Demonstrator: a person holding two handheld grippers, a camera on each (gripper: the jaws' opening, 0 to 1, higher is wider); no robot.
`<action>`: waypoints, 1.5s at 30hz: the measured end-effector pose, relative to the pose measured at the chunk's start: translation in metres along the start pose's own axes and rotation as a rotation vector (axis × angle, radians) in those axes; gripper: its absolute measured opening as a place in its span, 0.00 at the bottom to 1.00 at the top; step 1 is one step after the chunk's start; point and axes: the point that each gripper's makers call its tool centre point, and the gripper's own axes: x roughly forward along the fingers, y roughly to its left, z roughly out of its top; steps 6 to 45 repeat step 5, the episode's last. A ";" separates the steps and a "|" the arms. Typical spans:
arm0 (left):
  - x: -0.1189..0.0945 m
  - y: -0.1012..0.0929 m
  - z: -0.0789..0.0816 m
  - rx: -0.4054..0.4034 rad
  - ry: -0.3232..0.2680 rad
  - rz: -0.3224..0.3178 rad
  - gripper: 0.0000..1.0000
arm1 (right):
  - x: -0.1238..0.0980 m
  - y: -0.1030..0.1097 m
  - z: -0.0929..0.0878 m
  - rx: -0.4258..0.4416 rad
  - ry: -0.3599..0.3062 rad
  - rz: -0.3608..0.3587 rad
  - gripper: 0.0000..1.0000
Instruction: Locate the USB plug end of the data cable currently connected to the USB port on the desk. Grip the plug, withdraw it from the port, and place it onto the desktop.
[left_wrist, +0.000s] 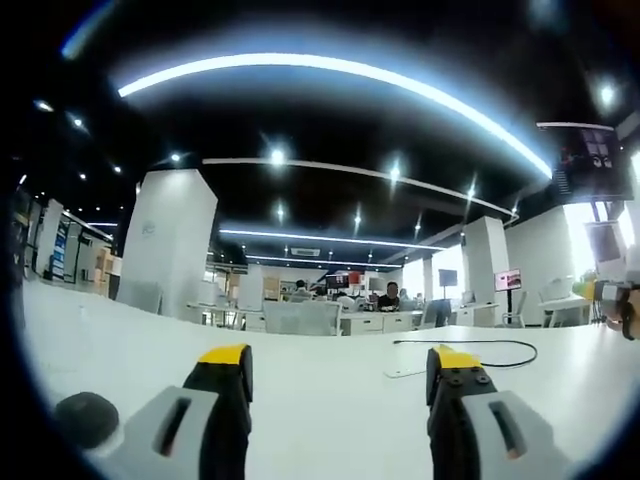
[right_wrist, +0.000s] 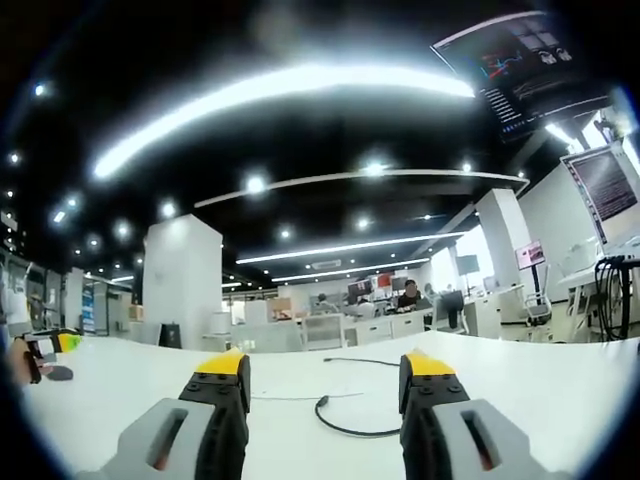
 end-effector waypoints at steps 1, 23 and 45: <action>0.000 0.001 0.000 -0.007 -0.002 0.000 0.71 | 0.000 0.001 0.000 0.001 -0.002 0.002 0.61; 0.000 0.001 0.000 -0.019 -0.004 0.000 0.72 | 0.000 0.001 0.000 -0.002 -0.003 -0.001 0.60; 0.000 0.001 0.000 -0.019 -0.004 0.000 0.72 | 0.000 0.001 0.000 -0.002 -0.003 -0.001 0.60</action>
